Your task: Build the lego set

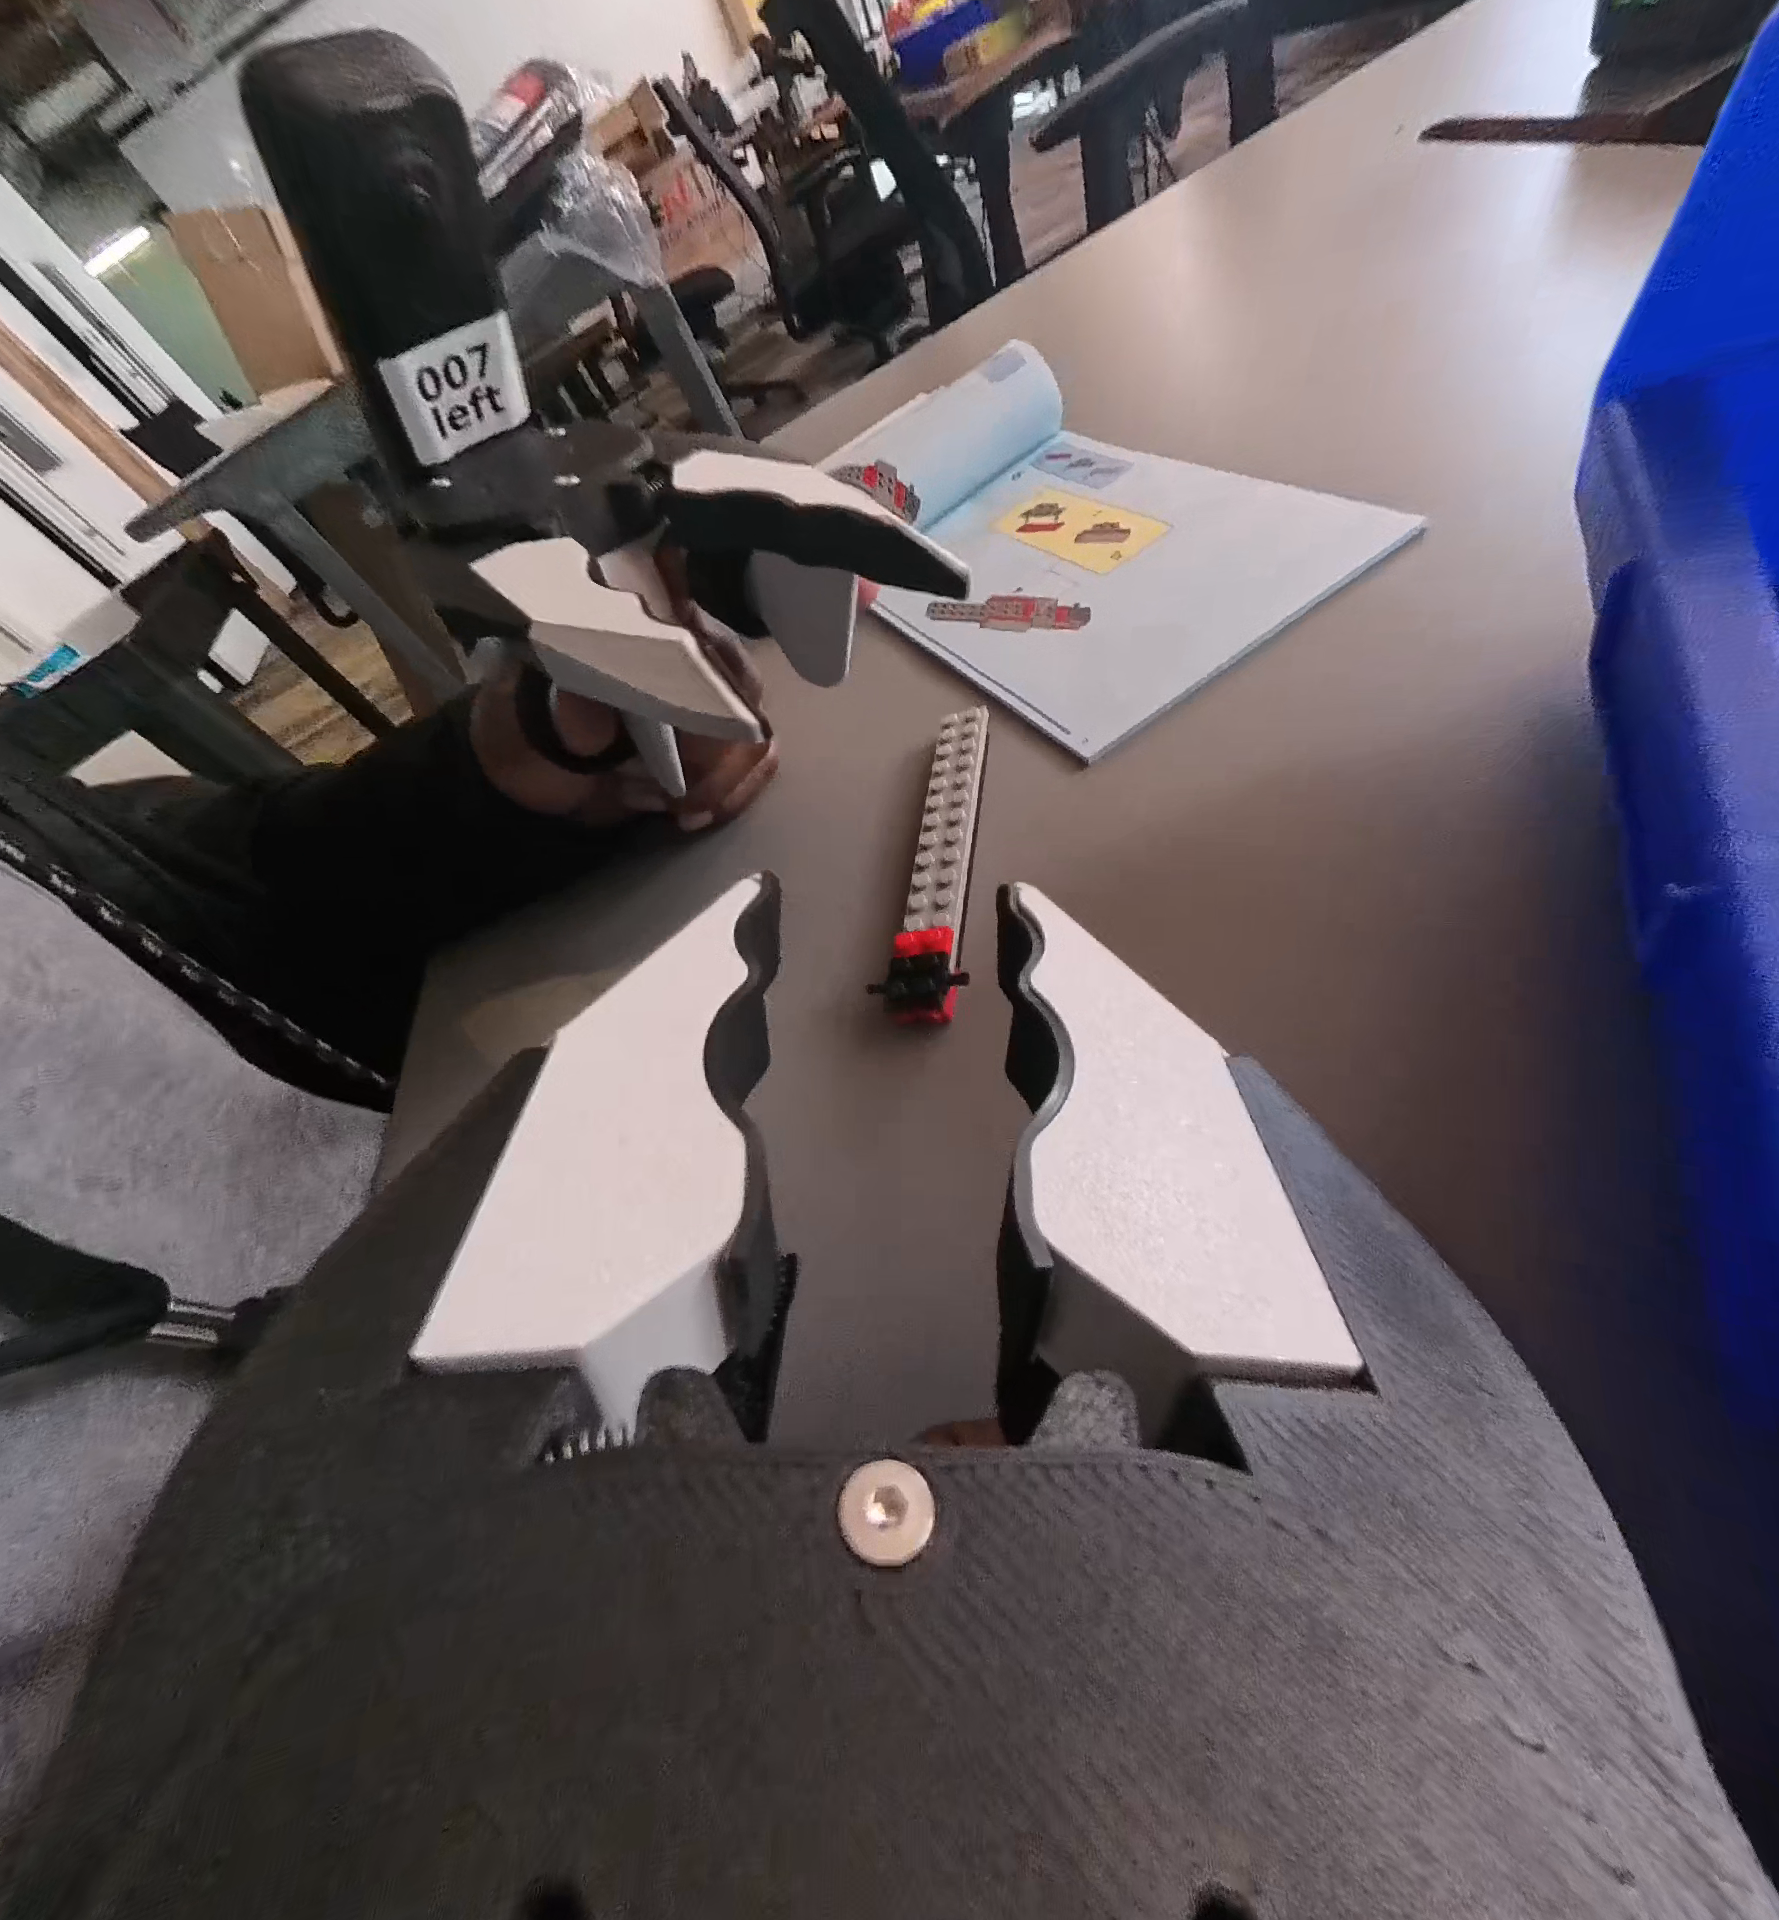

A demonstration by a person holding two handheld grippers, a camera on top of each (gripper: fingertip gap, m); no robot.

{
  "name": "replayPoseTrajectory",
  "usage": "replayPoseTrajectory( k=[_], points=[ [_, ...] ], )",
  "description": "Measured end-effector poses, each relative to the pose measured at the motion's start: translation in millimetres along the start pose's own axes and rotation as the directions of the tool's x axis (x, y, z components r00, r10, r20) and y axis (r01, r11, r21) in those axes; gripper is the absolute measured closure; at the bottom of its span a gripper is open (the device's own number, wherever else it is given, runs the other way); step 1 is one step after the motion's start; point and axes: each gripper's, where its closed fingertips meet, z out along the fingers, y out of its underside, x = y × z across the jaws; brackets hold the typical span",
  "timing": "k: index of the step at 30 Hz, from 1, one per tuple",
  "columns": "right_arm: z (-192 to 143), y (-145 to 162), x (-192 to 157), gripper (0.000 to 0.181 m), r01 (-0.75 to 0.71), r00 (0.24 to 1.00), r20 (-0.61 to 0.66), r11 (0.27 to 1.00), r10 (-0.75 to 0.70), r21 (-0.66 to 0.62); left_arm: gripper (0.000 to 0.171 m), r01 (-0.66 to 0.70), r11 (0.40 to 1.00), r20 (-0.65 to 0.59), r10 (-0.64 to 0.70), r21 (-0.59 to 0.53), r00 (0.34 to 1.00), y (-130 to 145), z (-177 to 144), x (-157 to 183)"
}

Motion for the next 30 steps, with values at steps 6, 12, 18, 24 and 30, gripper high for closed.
replayPoseTrajectory(
  k=[6,12,18,24,30],
  points=[
    [-7.1,-6.1,-6.1,0.136,0.058,0.998,-0.010,0.997,-0.058,0.056,0.107,0.024,0.999,0.008,-0.023,-0.048,1.000,6.3,5.0,-3.2],
    [-17.7,7.3,-19.3,0.134,0.040,0.999,0.033,0.999,-0.041,0.016,0.107,0.018,0.998,0.050,-0.014,-0.064,0.999,8.8,6.6,-7.6],
    [-29.1,25.6,-20.9,0.133,0.068,0.998,0.016,0.995,-0.067,-0.079,0.107,0.018,0.995,0.097,-0.009,-0.100,0.995,13.7,10.5,-12.5],
    [-30.7,32.3,-25.3,0.133,0.061,0.997,0.050,0.993,-0.056,-0.105,0.107,0.021,0.991,0.134,-0.003,-0.129,0.991,17.7,13.4,-16.5],
    [-29.7,32.9,-26.5,0.134,0.027,0.996,0.086,0.994,-0.018,-0.109,0.108,0.047,0.987,0.144,-0.024,-0.155,0.989,21.7,15.7,-19.5]
  ],
)
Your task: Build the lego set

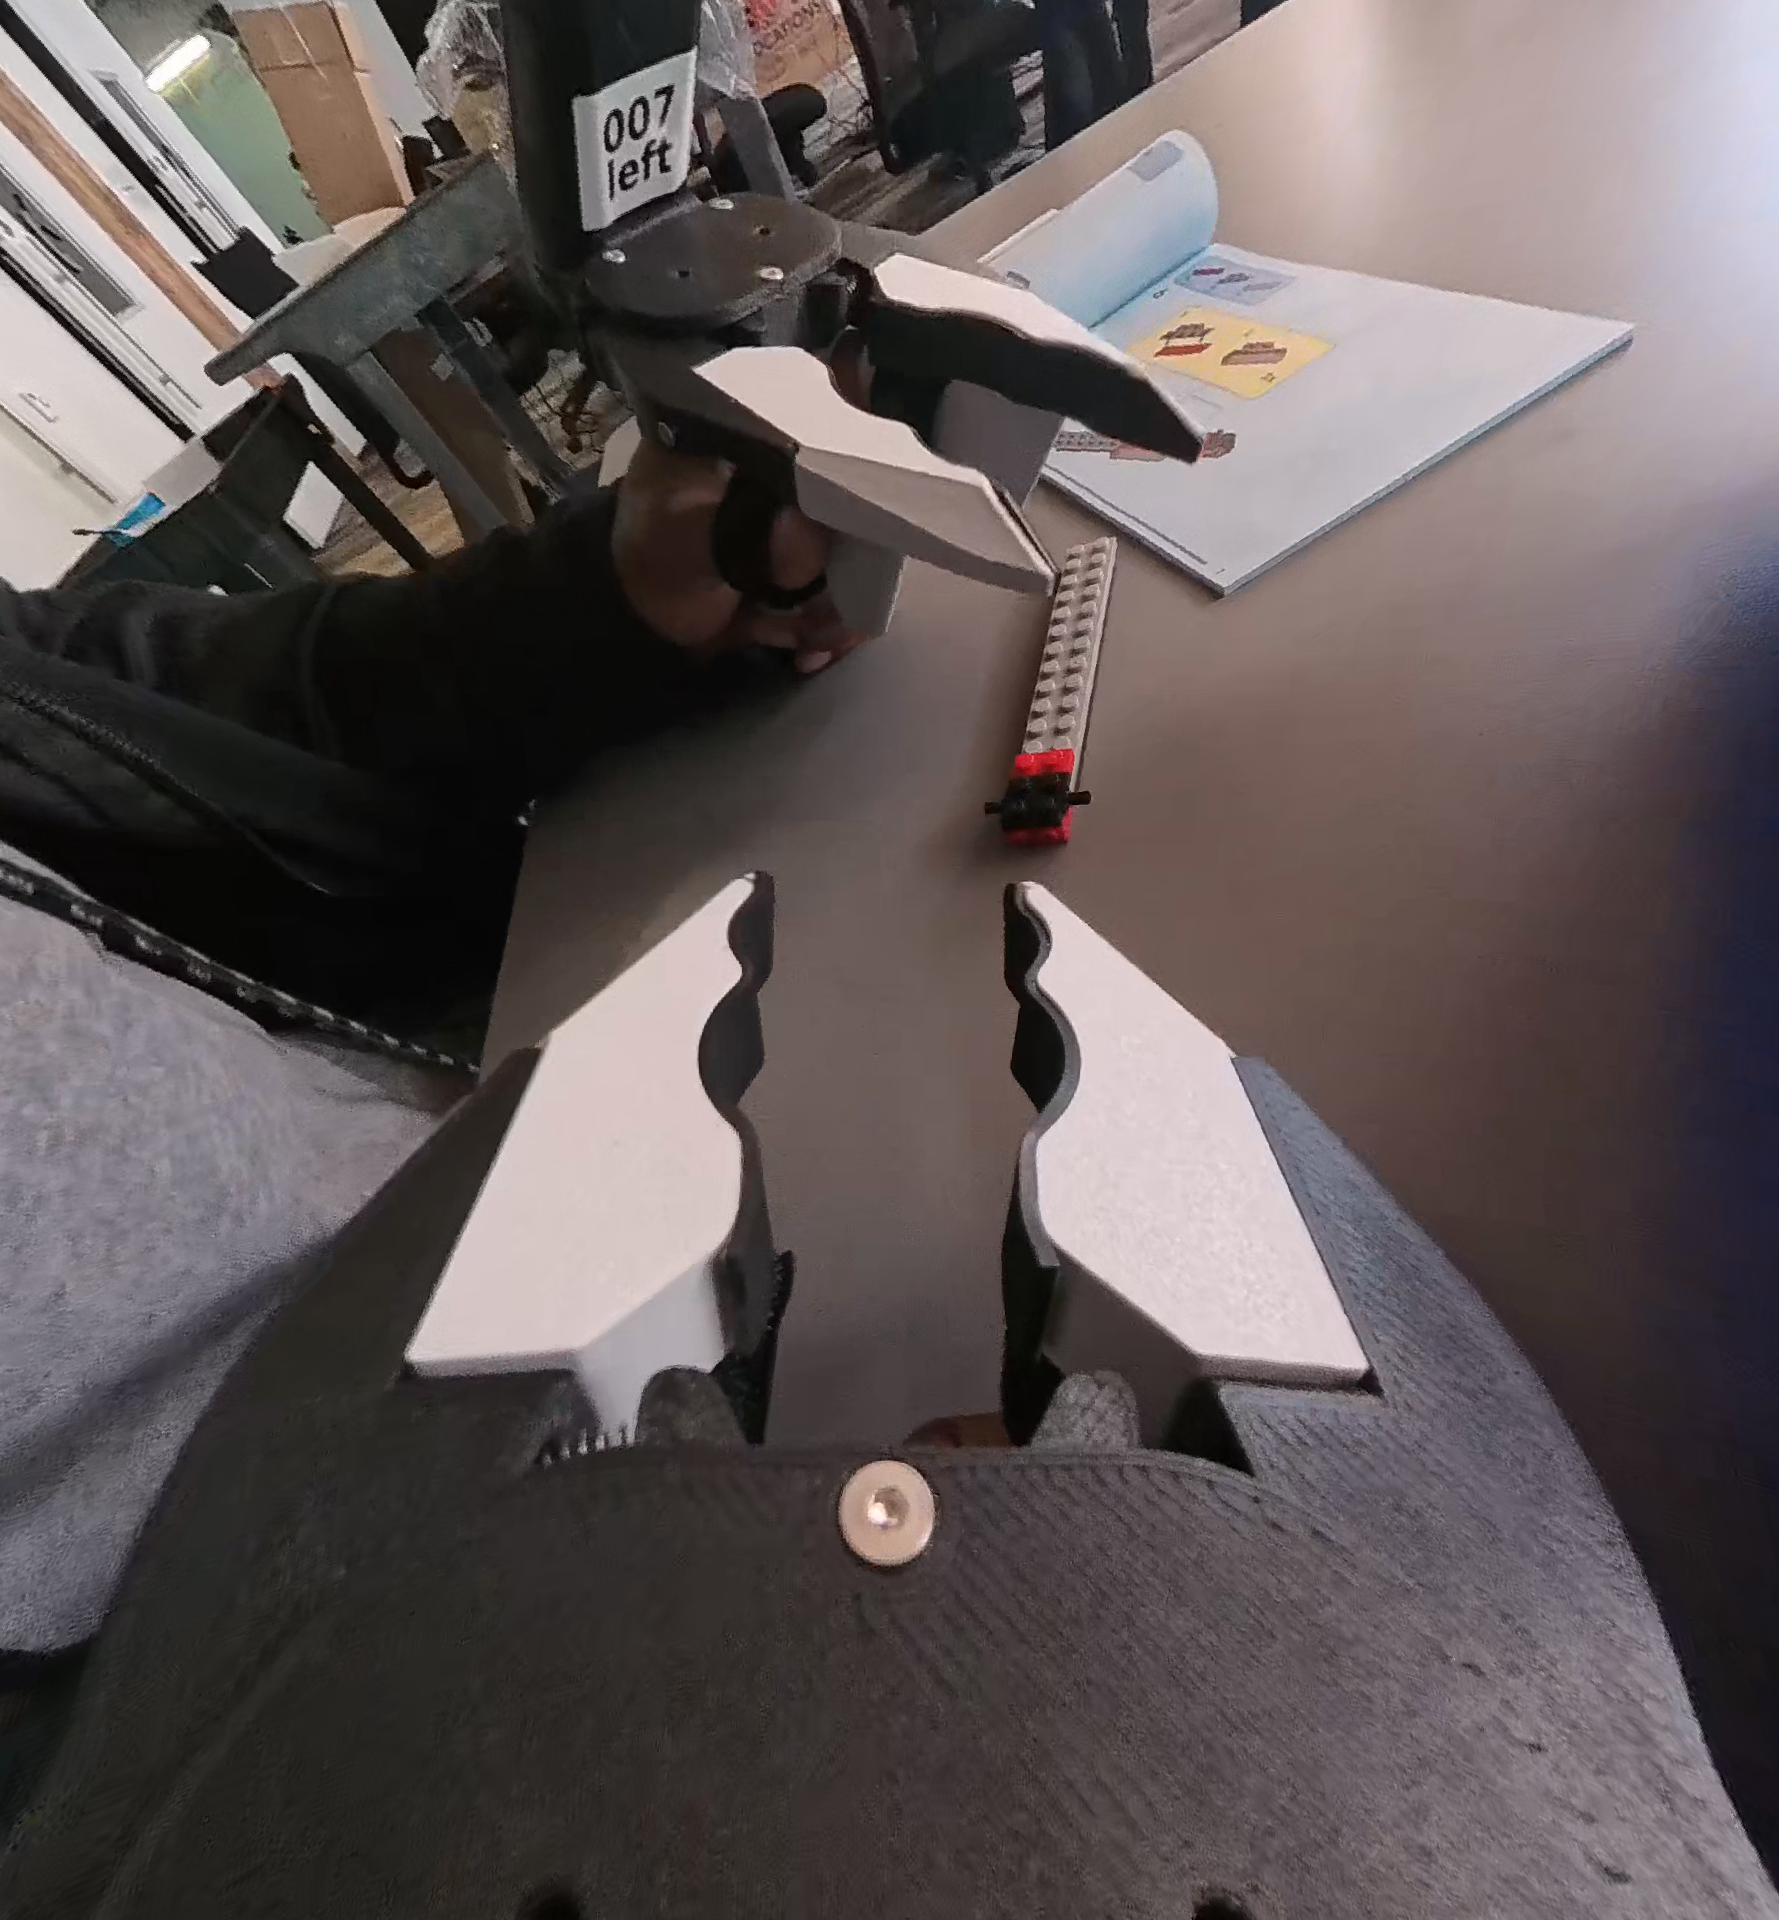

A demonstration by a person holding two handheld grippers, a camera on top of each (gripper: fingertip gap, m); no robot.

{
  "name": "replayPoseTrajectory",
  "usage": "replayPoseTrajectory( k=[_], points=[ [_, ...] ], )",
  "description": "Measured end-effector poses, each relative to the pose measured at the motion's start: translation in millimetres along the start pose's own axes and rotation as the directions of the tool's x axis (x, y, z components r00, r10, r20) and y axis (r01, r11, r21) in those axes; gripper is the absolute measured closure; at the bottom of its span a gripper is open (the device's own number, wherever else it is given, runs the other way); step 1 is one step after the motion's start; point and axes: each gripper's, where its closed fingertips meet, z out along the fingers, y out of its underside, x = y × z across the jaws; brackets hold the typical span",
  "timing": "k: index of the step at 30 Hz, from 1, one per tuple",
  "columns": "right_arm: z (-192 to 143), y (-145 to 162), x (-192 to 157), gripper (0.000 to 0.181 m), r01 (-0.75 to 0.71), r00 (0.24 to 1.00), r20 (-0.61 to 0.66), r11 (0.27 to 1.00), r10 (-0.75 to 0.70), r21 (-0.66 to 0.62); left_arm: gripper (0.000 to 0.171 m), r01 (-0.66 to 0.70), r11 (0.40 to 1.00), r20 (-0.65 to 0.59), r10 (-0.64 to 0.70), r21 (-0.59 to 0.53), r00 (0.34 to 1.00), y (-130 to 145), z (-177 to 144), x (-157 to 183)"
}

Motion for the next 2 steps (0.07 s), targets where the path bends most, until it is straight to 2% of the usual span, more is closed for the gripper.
replayPoseTrajectory(
  k=[2],
  points=[
    [-0.8,-1.0,-0.4,0.134,-0.015,1.000,0.017,1.000,0.015,0.008,0.108,0.001,1.000,0.002,-0.001,-0.011,1.000,1.2,1.1,-0.3]
  ],
)
